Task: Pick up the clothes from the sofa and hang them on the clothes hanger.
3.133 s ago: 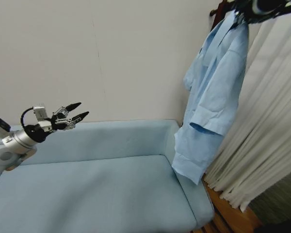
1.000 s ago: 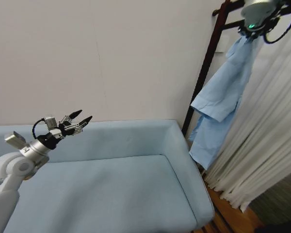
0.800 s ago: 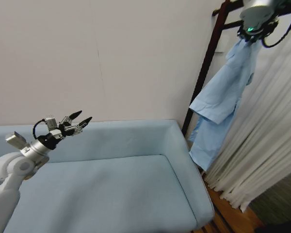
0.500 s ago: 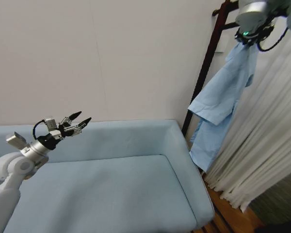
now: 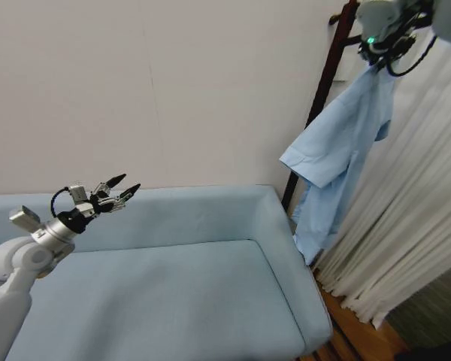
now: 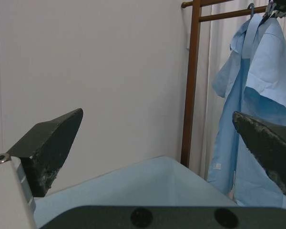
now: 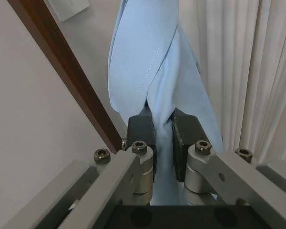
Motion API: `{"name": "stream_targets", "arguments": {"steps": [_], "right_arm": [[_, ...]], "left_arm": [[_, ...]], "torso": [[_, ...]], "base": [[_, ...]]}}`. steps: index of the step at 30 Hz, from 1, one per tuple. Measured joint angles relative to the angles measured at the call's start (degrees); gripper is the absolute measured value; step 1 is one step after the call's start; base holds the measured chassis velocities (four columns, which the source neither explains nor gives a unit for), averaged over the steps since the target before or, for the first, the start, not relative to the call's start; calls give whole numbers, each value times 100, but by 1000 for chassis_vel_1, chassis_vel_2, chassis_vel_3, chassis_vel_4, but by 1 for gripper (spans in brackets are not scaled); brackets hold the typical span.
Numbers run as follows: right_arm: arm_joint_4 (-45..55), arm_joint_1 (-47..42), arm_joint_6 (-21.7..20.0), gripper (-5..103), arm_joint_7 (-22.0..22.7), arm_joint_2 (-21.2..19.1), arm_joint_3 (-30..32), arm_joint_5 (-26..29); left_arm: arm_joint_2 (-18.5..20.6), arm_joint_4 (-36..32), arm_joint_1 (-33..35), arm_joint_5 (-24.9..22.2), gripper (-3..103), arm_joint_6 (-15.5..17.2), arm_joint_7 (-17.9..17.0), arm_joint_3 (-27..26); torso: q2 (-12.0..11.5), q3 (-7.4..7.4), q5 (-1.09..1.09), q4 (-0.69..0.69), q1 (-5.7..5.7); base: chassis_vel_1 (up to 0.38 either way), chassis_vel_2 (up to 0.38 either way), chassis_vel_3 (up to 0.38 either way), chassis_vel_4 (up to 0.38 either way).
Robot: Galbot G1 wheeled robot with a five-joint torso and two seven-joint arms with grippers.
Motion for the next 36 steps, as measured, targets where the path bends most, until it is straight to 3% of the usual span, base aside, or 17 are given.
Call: {"name": "stream_targets", "arguments": {"steps": [36], "right_arm": [[376,-233,185,8,-4,-329,98,-283]], "left_arm": [[-88,62,3,103,100,-15,109,84]], "torso": [[0,0,0,1,-1]], "base": [[0,0,0,0]]}}
